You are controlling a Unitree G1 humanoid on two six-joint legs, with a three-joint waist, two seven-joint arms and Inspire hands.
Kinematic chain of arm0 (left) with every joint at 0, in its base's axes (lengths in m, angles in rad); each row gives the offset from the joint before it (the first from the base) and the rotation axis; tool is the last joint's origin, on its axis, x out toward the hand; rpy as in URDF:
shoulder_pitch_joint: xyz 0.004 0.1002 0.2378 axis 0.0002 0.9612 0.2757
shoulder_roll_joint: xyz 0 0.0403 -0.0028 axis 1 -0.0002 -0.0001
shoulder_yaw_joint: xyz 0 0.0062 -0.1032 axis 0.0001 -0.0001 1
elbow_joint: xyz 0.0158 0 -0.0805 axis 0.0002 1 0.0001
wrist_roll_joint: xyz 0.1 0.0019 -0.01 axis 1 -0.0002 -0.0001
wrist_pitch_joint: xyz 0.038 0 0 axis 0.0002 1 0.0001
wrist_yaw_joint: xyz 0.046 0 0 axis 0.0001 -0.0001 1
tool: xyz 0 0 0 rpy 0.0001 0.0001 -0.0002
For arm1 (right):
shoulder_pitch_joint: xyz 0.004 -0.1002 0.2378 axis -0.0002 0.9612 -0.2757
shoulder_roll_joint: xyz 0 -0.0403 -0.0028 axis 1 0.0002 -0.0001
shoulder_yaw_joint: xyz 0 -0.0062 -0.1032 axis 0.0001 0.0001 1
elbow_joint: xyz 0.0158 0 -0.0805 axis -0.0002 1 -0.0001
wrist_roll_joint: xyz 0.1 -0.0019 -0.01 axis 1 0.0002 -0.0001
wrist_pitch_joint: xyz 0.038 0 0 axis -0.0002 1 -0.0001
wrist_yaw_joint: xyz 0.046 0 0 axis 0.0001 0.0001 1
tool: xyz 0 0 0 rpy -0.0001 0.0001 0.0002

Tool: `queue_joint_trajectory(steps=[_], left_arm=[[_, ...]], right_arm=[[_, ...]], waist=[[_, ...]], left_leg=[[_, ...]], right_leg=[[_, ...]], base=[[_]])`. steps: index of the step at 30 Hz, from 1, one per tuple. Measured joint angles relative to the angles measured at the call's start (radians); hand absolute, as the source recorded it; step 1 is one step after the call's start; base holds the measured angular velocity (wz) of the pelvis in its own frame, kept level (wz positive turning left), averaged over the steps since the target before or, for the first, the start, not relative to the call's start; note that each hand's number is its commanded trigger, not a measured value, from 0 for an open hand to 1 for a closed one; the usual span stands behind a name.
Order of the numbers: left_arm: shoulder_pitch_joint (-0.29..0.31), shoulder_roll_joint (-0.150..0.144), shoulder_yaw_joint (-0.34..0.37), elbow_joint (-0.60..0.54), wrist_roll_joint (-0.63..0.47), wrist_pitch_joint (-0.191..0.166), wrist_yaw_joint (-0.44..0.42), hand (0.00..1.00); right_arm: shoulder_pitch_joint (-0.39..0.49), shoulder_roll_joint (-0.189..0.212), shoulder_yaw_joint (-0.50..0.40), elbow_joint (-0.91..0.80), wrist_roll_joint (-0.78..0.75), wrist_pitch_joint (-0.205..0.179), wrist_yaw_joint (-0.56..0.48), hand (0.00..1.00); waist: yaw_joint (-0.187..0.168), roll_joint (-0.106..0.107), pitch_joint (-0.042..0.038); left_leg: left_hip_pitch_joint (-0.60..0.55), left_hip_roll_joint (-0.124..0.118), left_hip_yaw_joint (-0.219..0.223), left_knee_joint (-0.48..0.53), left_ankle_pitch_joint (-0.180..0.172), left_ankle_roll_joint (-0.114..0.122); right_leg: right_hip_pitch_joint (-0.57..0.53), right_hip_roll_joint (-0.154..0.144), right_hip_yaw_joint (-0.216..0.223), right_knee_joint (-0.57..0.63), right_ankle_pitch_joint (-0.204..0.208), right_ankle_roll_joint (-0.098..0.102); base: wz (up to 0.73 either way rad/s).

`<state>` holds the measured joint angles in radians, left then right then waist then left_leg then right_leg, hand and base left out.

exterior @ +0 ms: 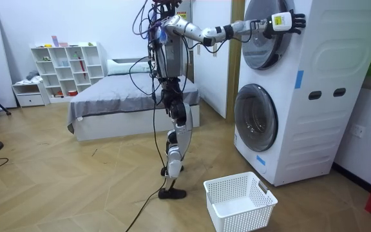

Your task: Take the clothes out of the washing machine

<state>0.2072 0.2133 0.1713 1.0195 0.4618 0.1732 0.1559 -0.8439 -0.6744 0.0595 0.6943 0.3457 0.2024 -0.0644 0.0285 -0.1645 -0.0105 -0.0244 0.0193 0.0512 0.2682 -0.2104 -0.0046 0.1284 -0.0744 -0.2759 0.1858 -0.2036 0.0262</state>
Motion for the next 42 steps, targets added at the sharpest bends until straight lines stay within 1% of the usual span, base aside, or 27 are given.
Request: queue_joint_trajectory(steps=[3, 5, 6, 8, 12, 15, 16, 18, 20, 25, 27, 29, 30, 32, 34, 35, 37, 38, 39, 40, 41, 42], left_arm=[[-0.006, 0.008, -0.019, -0.001, 0.000, 0.001, 0.000, 0.00], [-0.011, 0.011, -0.022, -0.001, 0.001, 0.001, 0.000, 0.00], [-0.011, 0.012, -0.022, -0.004, 0.001, 0.001, 0.000, 0.00], [-0.012, 0.013, -0.022, -0.015, 0.003, 0.003, 0.000, 0.00], [-0.028, 0.019, -0.036, -0.029, 0.000, 0.003, 0.000, 0.00], [-0.037, 0.029, -0.072, -0.033, 0.001, 0.001, 0.000, 0.00], [-0.037, 0.031, -0.079, -0.033, 0.001, 0.001, 0.000, 0.00], [-0.039, 0.031, -0.080, -0.033, 0.001, 0.002, 0.000, 0.00], [-0.039, 0.034, -0.098, -0.034, 0.001, 0.002, 0.000, 0.00], [-0.031, 0.039, -0.100, -0.056, -0.001, 0.002, 0.000, 0.00], [-0.030, 0.041, -0.101, -0.056, -0.011, 0.003, 0.001, 0.00], [-0.030, 0.041, -0.120, -0.056, -0.014, 0.003, 0.002, 0.00], [-0.030, 0.041, -0.125, -0.056, -0.015, 0.003, 0.003, 0.00], [-0.027, 0.041, -0.142, -0.056, -0.014, 0.011, 0.009, 0.00], [-0.020, 0.041, -0.144, -0.058, -0.015, 0.018, 0.011, 0.00], [-0.014, 0.040, -0.145, -0.058, -0.015, 0.023, 0.012, 0.00], [-0.010, 0.039, -0.145, -0.056, -0.015, 0.027, 0.013, 0.00], [-0.008, 0.039, -0.145, -0.052, -0.016, 0.027, 0.014, 0.00], [-0.006, 0.039, -0.145, -0.052, -0.016, 0.027, 0.015, 0.00], [-0.001, 0.039, -0.145, -0.052, -0.019, 0.027, 0.020, 0.00], [0.000, 0.037, -0.149, -0.046, -0.021, 0.027, 0.030, 0.00], [0.000, 0.035, -0.152, -0.043, -0.022, 0.027, 0.033, 0.00]], right_arm=[[0.000, 0.000, 0.000, 0.000, 0.001, 0.000, -0.003, 0.00], [0.000, 0.000, 0.009, -0.007, 0.006, 0.000, -0.009, 0.00], [0.000, 0.000, 0.028, -0.038, 0.015, 0.003, -0.014, 0.00], [0.000, 0.001, 0.040, -0.097, 0.043, 0.016, -0.028, 0.00], [0.002, 0.008, 0.056, -0.187, 0.009, 0.019, -0.055, 0.00], [0.045, 0.014, 0.054, -0.256, -0.045, 0.018, -0.080, 0.00], [0.059, 0.025, 0.051, -0.286, -0.047, 0.018, -0.089, 0.00], [0.085, 0.037, 0.045, -0.325, -0.047, 0.017, -0.101, 0.00], [0.097, 0.051, 0.043, -0.347, -0.046, 0.017, -0.116, 0.00], [0.124, 0.058, 0.040, -0.370, -0.028, 0.014, -0.117, 0.00], [0.125, 0.093, 0.034, -0.370, -0.016, 0.007, -0.121, 0.00], [0.126, 0.122, 0.027, -0.371, 0.001, -0.008, -0.132, 0.00], [0.127, 0.125, 0.027, -0.371, 0.004, -0.012, -0.132, 0.00], [0.136, 0.138, 0.026, -0.373, 0.004, -0.033, -0.134, 0.00], [0.156, 0.142, 0.024, -0.394, 0.004, -0.042, -0.142, 0.00], [0.165, 0.143, 0.024, -0.403, 0.004, -0.051, -0.144, 0.00], [0.192, 0.159, 0.015, -0.427, 0.007, -0.063, -0.143, 0.00], [0.225, 0.168, 0.007, -0.454, 0.008, -0.079, -0.143, 0.00], [0.250, 0.170, 0.003, -0.480, 0.008, -0.084, -0.143, 0.00], [0.308, 0.177, -0.006, -0.535, 0.008, -0.098, -0.143, 0.00], [0.360, 0.187, -0.011, -0.584, 0.011, -0.118, -0.143, 0.00], [0.383, 0.194, -0.012, -0.603, 0.012, -0.125, -0.143, 0.00]], waist=[[0.006, 0.000, 0.0000], [0.017, 0.000, 0.0001], [0.021, 0.000, 0.0001], [0.029, 0.001, 0.0008], [0.030, 0.003, 0.0022], [0.033, 0.008, 0.0054], [0.032, 0.009, 0.0065], [0.032, 0.010, 0.0068], [0.033, 0.010, 0.0071], [0.034, 0.012, 0.0079], [0.034, 0.015, 0.0105], [0.034, 0.025, 0.0142], [0.034, 0.027, 0.0147], [0.034, 0.034, 0.0149], [0.034, 0.033, 0.0118], [0.034, 0.040, 0.0125], [0.034, 0.047, 0.0085], [0.037, 0.052, 0.0059], [0.039, 0.054, 0.0044], [0.040, 0.057, 0.0021], [0.040, 0.060, 0.0020], [0.040, 0.061, 0.0017]], left_leg=[[0.004, 0.000, 0.001, 0.000, 0.000, 0.000], [0.015, 0.000, 0.008, -0.003, 0.000, 0.000], [0.019, 0.002, 0.016, -0.005, 0.000, 0.000], [0.018, 0.005, 0.030, -0.006, 0.000, 0.000], [0.020, 0.005, 0.033, -0.011, 0.002, -0.002], [0.031, 0.005, 0.036, -0.016, 0.002, -0.003], [0.034, 0.006, 0.036, -0.017, 0.002, -0.003], [0.037, 0.008, 0.036, -0.019, 0.003, -0.003], [0.042, 0.008, 0.036, -0.020, 0.003, -0.004], [0.054, 0.008, 0.037, -0.027, 0.003, -0.005], [0.058, 0.009, 0.040, -0.027, 0.004, -0.006], [0.064, 0.011, 0.042, -0.030, 0.003, -0.006], [0.064, 0.011, 0.042, -0.032, 0.003, -0.007], [0.063, 0.013, 0.042, -0.032, 0.004, -0.008], [0.062, 0.015, 0.041, -0.031, 0.005, -0.010], [0.062, 0.016, 0.041, -0.029, 0.006, -0.011], [0.064, 0.017, 0.041, -0.028, 0.006, -0.012], [0.066, 0.017, 0.042, -0.029, 0.007, -0.013], [0.068, 0.017, 0.042, -0.030, 0.007, -0.013], [0.071, 0.017, 0.042, -0.031, 0.007, -0.013], [0.074, 0.017, 0.044, -0.033, 0.007, -0.013], [0.075, 0.017, 0.046, -0.033, 0.007, -0.013]], right_leg=[[0.003, 0.000, 0.004, 0.000, 0.000, 0.000], [0.008, 0.000, 0.017, 0.000, 0.000, 0.000], [0.009, 0.000, 0.027, 0.000, 0.000, 0.000], [0.001, 0.000, 0.026, -0.001, 0.000, 0.000], [0.000, 0.001, 0.029, -0.001, 0.000, 0.000], [0.004, 0.001, 0.031, -0.001, 0.000, 0.000], [0.005, 0.002, 0.032, -0.002, 0.000, 0.000], [0.006, 0.003, 0.030, -0.003, 0.000, 0.000], [0.006, 0.003, 0.029, -0.003, 0.000, 0.000], [0.016, 0.003, 0.029, -0.002, 0.000, 0.000], [0.022, 0.004, 0.030, -0.002, 0.000, 0.000], [0.028, 0.005, 0.032, -0.003, 0.000, 0.000], [0.027, 0.005, 0.032, -0.003, 0.000, 0.000], [0.028, 0.007, 0.032, -0.003, 0.000, 0.000], [0.029, 0.009, 0.030, -0.002, 0.000, 0.000], [0.029, 0.010, 0.031, -0.002, 0.001, -0.001], [0.029, 0.011, 0.031, -0.002, 0.001, -0.001], [0.030, 0.011, 0.030, -0.003, 0.001, -0.001], [0.031, 0.011, 0.030, -0.002, 0.001, -0.001], [0.033, 0.011, 0.029, -0.002, 0.001, -0.001], [0.034, 0.011, 0.029, -0.002, 0.001, -0.001], [0.034, 0.011, 0.029, -0.002, 0.001, -0.001]], base=[[-0.01], [-0.11], [-0.18], [-0.21], [-0.05], [-0.08], [-0.16], [-0.14], [-0.09], [-0.02], [-0.06], [-0.04], [0.00], [0.00], [0.00], [0.00], [0.00], [0.00], [0.00], [0.00], [-0.04], [-0.11]])
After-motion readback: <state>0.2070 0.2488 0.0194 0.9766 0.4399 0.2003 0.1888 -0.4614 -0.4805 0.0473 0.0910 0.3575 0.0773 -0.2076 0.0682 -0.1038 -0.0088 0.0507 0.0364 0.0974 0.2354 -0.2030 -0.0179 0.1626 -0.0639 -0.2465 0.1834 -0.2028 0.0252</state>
